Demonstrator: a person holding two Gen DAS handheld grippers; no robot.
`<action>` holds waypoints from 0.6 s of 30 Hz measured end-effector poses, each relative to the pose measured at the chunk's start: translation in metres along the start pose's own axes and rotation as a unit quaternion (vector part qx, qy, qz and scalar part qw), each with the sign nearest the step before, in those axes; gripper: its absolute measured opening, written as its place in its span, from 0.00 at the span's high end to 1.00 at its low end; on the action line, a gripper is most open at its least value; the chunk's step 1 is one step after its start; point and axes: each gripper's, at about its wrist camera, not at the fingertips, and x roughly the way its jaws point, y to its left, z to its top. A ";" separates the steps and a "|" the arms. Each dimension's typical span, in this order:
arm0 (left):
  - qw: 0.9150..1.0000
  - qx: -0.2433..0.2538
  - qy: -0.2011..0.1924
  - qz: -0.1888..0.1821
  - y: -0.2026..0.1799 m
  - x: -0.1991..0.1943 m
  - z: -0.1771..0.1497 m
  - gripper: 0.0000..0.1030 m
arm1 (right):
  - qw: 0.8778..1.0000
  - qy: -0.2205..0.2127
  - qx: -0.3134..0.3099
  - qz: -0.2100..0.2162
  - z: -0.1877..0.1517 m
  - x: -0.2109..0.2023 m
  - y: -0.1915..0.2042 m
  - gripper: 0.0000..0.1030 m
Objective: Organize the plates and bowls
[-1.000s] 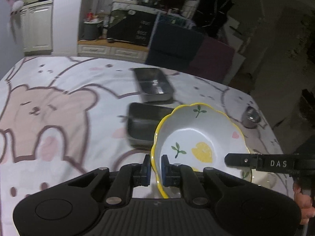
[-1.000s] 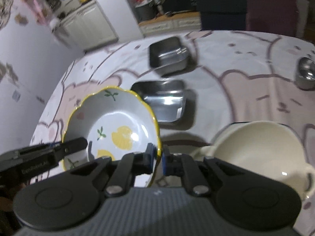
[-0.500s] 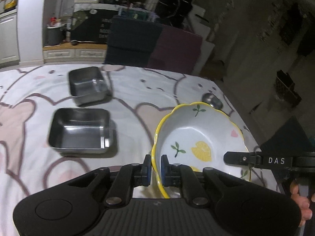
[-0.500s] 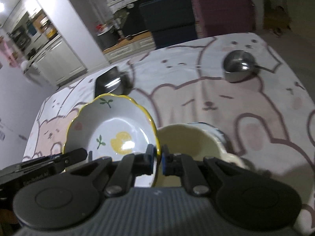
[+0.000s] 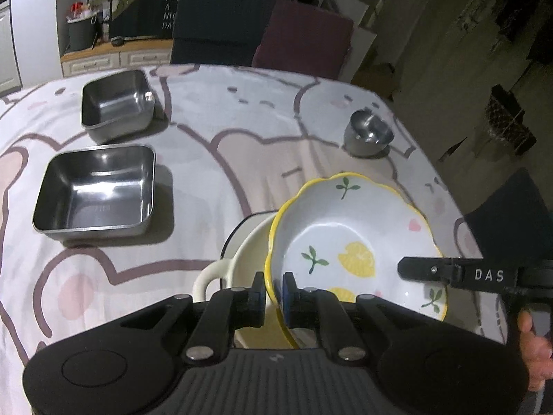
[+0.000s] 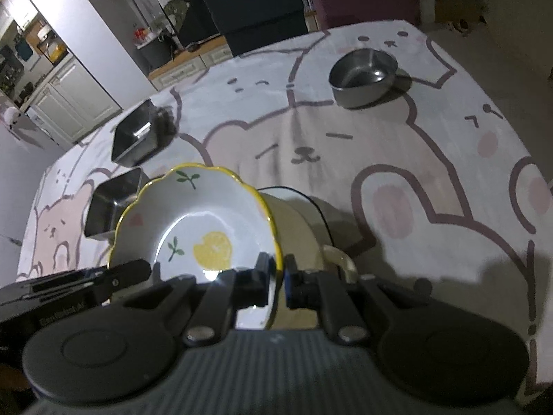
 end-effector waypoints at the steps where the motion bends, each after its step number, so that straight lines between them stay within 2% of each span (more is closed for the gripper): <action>1: 1.000 -0.001 0.004 0.002 0.001 0.002 0.000 0.91 | 1.000 0.005 -0.003 -0.002 0.001 0.003 0.000 0.91; 9: 0.999 -0.001 0.033 0.010 0.011 0.018 -0.004 0.89 | 0.999 0.040 -0.026 -0.018 0.005 0.030 0.009 0.90; 18: 0.998 0.026 0.047 0.015 0.003 0.026 -0.006 0.88 | 0.997 0.060 -0.034 -0.036 0.004 0.040 0.009 0.88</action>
